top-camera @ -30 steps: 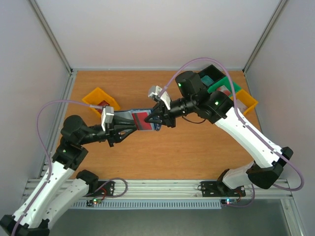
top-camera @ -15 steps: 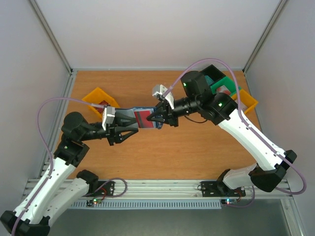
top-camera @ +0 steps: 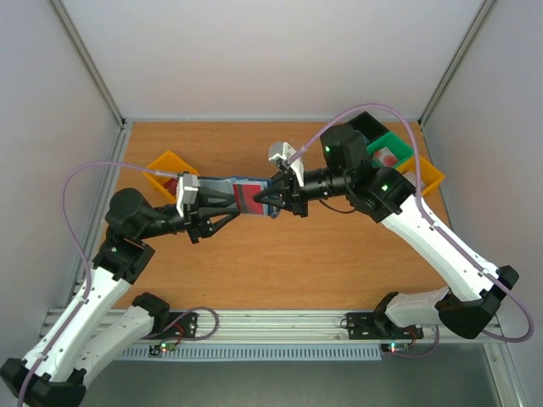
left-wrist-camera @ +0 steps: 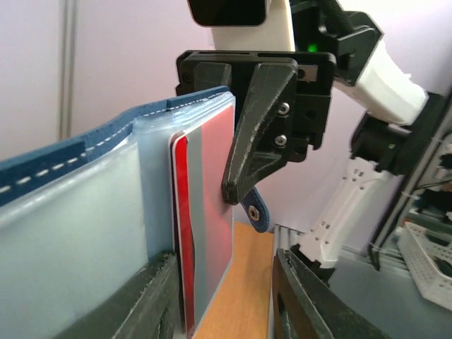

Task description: Take the credit cards out of the card holder

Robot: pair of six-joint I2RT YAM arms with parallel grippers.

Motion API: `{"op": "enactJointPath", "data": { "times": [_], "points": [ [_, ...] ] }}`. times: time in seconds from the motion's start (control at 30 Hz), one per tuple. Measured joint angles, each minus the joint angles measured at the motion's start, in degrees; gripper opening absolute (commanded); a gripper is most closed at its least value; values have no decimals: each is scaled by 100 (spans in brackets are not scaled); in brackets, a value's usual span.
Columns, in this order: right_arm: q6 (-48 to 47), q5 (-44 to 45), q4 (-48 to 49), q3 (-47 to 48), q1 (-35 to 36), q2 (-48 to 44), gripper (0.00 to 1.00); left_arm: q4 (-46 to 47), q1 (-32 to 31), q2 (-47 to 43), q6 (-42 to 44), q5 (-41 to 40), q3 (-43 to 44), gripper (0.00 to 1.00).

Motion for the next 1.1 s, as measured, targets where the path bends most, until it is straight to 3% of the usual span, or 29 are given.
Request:
{"op": "enactJointPath", "data": {
  "times": [0.2, 0.3, 0.53, 0.67, 0.87, 1.1],
  "points": [
    [52, 210, 483, -264, -52, 70, 2, -389, -136, -11, -94, -1097, -15, 40],
    [33, 184, 540, -326, -68, 111, 2, -398, -140, -22, -116, -1130, -85, 43],
    [-157, 68, 461, -374, -85, 122, 2, -575, -184, -76, 144, -1482, -136, 34],
    [-245, -13, 409, -376, -85, 122, 2, -531, -153, -68, 227, -1213, -149, 31],
    [-249, -85, 195, -385, -133, 120, 3, -153, -52, 168, -323, -765, -282, 16],
    [-323, -234, 63, -448, -160, 9, 4, -92, -50, 199, -492, -358, -275, 18]
  ]
}}
